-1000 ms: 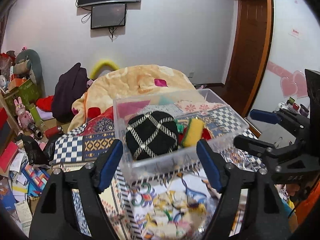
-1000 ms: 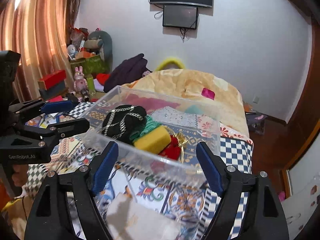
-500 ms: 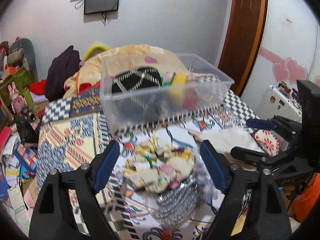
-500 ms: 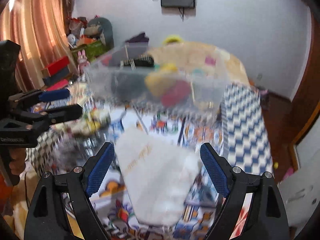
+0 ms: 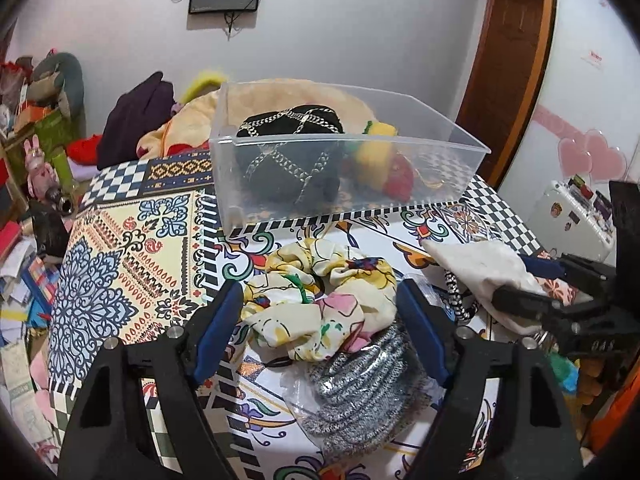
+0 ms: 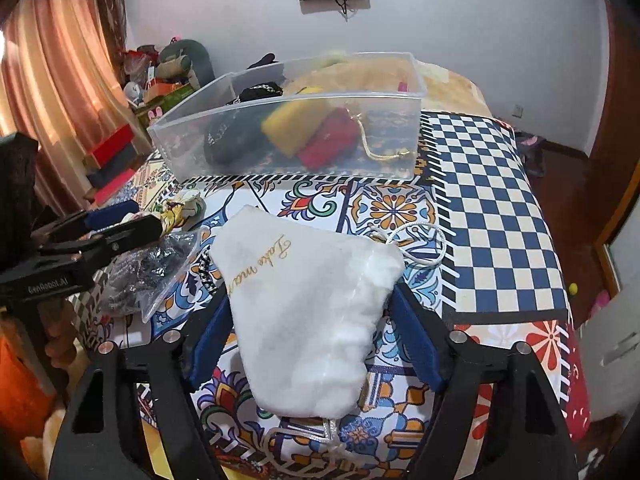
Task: Organize soft objects
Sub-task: 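Grasp the white cloth bag with the right tool while the left tool grasps the floral scrunchie, then carry the white bag and floral scrunchie over the clear box with both tools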
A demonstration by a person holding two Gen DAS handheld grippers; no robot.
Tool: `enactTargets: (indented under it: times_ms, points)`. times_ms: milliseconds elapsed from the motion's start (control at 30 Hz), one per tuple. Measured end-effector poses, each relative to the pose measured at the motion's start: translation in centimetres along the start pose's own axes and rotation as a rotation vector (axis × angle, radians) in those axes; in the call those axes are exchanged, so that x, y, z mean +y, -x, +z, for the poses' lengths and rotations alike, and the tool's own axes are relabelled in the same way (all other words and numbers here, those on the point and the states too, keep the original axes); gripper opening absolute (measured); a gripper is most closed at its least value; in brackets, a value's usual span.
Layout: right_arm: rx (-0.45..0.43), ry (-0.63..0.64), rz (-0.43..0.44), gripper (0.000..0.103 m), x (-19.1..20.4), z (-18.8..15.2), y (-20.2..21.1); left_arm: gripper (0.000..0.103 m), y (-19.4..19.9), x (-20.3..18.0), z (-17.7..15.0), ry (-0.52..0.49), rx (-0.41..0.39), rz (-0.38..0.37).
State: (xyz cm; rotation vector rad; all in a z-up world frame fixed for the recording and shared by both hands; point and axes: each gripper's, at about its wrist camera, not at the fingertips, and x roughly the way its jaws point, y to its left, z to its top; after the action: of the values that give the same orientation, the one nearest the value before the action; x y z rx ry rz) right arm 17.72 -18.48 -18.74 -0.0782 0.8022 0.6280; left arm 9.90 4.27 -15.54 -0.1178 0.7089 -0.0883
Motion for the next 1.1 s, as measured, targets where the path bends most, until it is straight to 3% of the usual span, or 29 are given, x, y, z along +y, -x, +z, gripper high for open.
enactTargets:
  times_ms: [100,233,400,600,833,1100]
  points:
    - [0.0,-0.005,0.008,0.056,-0.2,0.0,0.1,0.068,-0.2,0.0,-0.1,0.005,0.012,-0.018]
    - [-0.007,-0.002,0.01,0.04,-0.3,-0.3,0.3,0.047,-0.8,0.4,-0.3,0.053,0.037,-0.063]
    - [-0.038,-0.021,0.005,0.021,-0.5,0.0,1.1,0.032,-0.5,0.2,-0.4,0.054,0.028,-0.065]
    - [-0.079,-0.035,0.01,0.016,-0.6,0.3,2.1,0.014,0.3,-0.5,-0.1,0.031,0.005,-0.047]
    - [-0.138,-0.025,0.0,0.016,-0.3,1.5,3.9,0.013,2.2,-0.5,1.2,0.02,-0.057,-0.045]
    - [-0.243,0.008,-0.036,0.016,0.3,5.2,5.5,0.013,4.6,-0.5,4.6,0.0,-0.16,-0.034]
